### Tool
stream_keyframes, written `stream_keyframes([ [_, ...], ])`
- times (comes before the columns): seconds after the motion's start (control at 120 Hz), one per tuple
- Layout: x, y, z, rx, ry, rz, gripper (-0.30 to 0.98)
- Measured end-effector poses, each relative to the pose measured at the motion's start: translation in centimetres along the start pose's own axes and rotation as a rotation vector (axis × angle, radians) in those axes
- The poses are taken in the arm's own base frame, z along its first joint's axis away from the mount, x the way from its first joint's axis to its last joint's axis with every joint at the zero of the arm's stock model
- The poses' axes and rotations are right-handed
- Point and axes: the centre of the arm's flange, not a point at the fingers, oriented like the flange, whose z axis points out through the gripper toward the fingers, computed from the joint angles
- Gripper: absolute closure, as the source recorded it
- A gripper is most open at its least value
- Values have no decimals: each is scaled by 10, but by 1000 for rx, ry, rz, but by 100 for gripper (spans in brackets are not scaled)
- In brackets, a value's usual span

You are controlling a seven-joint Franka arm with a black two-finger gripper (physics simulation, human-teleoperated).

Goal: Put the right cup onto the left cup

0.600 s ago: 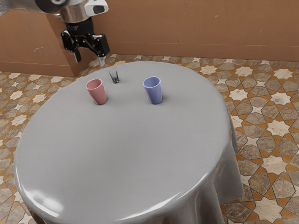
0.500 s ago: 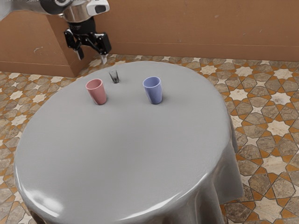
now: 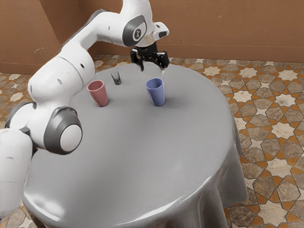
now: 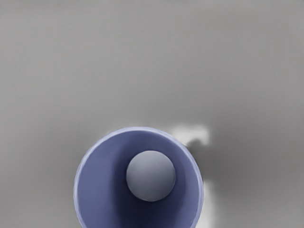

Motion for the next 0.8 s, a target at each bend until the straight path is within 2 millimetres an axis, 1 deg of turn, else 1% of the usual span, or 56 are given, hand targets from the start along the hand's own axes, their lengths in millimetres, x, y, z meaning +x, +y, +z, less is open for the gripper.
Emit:
stream_keyframes([
  [0.083, 7, 11, 20, -17, 13, -8, 2],
  [0.2, 8, 19, 45, -44, -8, -24, 2],
  [0.325, 7, 19, 56, -64, -27, -46, 2],
  [0.533, 6, 18, 66, -78, -48, -76, 2],
  [0.658, 5, 20, 87, -79, -68, -88, 2],
  [0.8, 6, 21, 94, -81, -68, -100, 2],
])
